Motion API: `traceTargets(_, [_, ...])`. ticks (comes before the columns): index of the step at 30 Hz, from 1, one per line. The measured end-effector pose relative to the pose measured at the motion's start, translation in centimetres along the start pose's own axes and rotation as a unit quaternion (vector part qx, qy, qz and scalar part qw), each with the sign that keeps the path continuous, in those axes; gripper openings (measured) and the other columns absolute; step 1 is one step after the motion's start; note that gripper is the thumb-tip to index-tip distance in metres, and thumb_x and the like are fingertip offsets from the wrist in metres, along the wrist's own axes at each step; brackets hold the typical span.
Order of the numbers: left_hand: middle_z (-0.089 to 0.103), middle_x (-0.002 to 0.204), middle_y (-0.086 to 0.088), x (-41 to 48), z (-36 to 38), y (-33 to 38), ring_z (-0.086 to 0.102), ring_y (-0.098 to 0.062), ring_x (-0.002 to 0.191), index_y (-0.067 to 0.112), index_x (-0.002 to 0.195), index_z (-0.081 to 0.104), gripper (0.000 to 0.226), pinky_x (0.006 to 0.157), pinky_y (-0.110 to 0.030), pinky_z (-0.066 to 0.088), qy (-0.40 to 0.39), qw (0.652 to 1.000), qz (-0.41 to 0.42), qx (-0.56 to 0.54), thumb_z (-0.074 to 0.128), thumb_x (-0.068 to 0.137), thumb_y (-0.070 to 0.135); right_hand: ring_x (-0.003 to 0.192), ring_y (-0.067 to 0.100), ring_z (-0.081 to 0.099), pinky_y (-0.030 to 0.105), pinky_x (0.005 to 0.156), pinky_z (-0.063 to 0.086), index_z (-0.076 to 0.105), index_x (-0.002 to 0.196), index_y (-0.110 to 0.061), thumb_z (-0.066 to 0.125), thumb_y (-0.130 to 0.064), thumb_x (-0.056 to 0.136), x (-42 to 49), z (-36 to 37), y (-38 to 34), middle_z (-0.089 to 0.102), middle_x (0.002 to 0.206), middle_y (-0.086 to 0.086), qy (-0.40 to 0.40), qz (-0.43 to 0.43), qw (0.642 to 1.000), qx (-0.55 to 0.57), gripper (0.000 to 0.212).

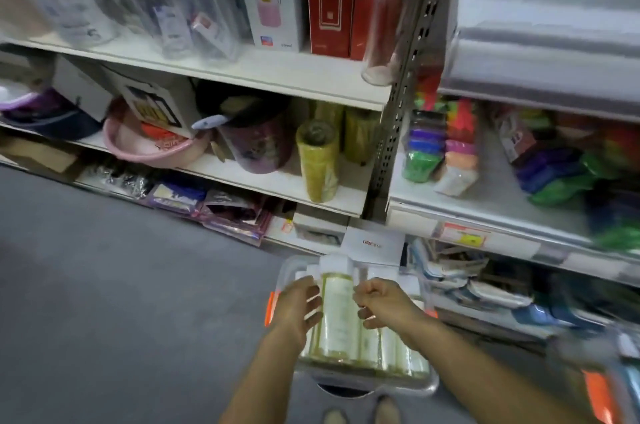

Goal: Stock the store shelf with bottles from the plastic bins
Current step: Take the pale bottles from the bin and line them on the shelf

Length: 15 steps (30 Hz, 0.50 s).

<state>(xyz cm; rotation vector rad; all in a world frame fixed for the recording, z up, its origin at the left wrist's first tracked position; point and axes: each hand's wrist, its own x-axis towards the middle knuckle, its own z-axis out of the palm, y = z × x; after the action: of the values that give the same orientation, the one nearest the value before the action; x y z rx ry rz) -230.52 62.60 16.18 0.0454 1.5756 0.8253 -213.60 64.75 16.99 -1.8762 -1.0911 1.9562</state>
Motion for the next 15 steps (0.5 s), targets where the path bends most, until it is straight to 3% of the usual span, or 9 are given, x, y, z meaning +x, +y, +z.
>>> traceTargets(3, [0.061, 0.095, -0.004, 3.2, 0.4, -2.1, 0.055, -0.021, 0.086, 0.014, 0.102, 0.062, 0.01, 0.078, -0.034, 0.045, 0.023, 0.997, -0.01, 0.079, 0.054, 0.1, 0.02, 0.085, 0.019, 0.055, 0.034, 0.079, 0.052, 0.059, 0.114, -0.009, 0.059, -0.022, 0.098, 3.7, 1.3, 2.7, 0.058, 0.108, 0.005, 0.008, 0.034, 0.999, -0.006, 0.02])
traceTargets(5, [0.061, 0.122, -0.008, 5.6, 0.5, -3.5, 0.056, -0.027, 0.112, 0.013, 0.124, 0.06, 0.028, 0.095, -0.036, 0.043, 0.035, 0.99, -0.006, 0.139, 0.057, 0.098, 0.021, 0.106, 0.022, 0.057, 0.041, 0.1, 0.05, 0.053, 0.131, -0.01, 0.053, -0.03, 0.101, 5.5, 2.1, 4.0, 0.056, 0.126, 0.007, 0.025, 0.057, 0.998, -0.005, 0.036])
traceTargets(7, [0.051, 0.143, -0.009, 7.4, 0.5, -4.6, 0.049, -0.03, 0.129, 0.012, 0.144, 0.047, 0.049, 0.106, -0.038, 0.038, 0.036, 0.985, -0.018, 0.167, 0.059, 0.098, 0.022, 0.128, 0.026, 0.049, 0.044, 0.111, 0.04, 0.045, 0.142, -0.011, 0.046, -0.034, 0.104, 6.9, 2.7, 5.1, 0.047, 0.144, 0.008, 0.037, 0.084, 0.996, 0.009, 0.044])
traceTargets(10, [0.046, 0.15, -0.008, 9.8, 0.4, -6.0, 0.046, -0.031, 0.133, 0.015, 0.151, 0.039, 0.055, 0.112, -0.043, 0.037, 0.01, 0.983, -0.034, 0.182, 0.056, 0.1, 0.029, 0.129, 0.026, 0.045, 0.04, 0.109, 0.041, 0.035, 0.149, -0.012, 0.039, -0.038, 0.105, 8.6, 3.4, 6.5, 0.038, 0.152, 0.008, 0.042, 0.128, 0.989, 0.061, 0.051])
traceTargets(12, [0.045, 0.151, -0.007, 10.8, 0.5, -6.6, 0.046, -0.03, 0.133, 0.017, 0.152, 0.037, 0.058, 0.111, -0.046, 0.038, -0.002, 0.981, -0.045, 0.187, 0.054, 0.1, 0.036, 0.128, 0.025, 0.046, 0.039, 0.106, 0.043, 0.038, 0.148, -0.012, 0.039, -0.04, 0.105, 9.4, 3.7, 7.4, 0.042, 0.15, 0.007, 0.044, 0.155, 0.98, 0.112, 0.051])
traceTargets(15, [0.051, 0.144, -0.006, 10.9, 1.0, -6.8, 0.052, -0.028, 0.123, 0.019, 0.149, 0.041, 0.053, 0.09, -0.038, 0.043, -0.017, 0.984, -0.067, 0.163, 0.05, 0.102, 0.041, 0.126, 0.022, 0.051, 0.04, 0.102, 0.043, 0.047, 0.142, -0.014, 0.039, -0.043, 0.104, 10.0, 4.5, 8.3, 0.053, 0.141, 0.004, 0.027, 0.171, 0.971, 0.167, 0.048])
